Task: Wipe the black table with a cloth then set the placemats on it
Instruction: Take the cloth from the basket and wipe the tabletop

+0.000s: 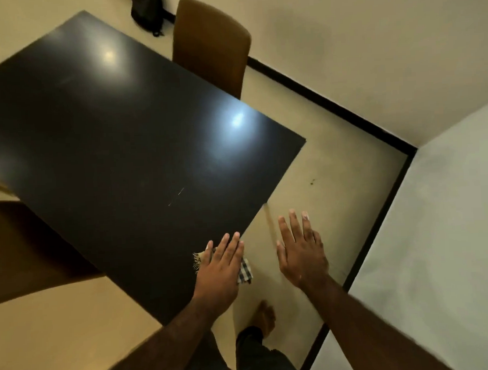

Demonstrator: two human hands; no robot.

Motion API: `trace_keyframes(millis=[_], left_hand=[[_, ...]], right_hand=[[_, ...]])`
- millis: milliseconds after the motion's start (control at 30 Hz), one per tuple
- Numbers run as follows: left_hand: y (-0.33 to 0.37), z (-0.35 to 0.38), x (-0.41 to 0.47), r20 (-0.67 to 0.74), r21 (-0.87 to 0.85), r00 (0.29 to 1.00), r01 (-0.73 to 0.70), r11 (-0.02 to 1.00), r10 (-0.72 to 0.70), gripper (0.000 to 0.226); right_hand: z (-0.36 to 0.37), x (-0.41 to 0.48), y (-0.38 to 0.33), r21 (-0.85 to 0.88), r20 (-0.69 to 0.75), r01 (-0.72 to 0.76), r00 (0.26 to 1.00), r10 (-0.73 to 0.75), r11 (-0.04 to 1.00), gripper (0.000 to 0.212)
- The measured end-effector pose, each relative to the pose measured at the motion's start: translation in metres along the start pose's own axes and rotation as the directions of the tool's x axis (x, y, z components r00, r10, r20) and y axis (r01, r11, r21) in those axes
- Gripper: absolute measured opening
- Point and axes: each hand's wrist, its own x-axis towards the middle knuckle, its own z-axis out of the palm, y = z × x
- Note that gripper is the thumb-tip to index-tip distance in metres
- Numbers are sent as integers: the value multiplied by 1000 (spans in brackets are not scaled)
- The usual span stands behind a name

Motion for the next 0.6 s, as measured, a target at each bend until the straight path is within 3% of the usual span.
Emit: trace_keyframes(millis=[300,600], left_hand=[[114,-101,86,-137,100,980,-131,986,144,79],[152,-175,181,-294,123,943,-125,984,157,78]], right_hand=[[-56,-28,96,55,-135,-157,977,163,986,79],[-140,30,172,94,-309,-200,925,219,975,85]])
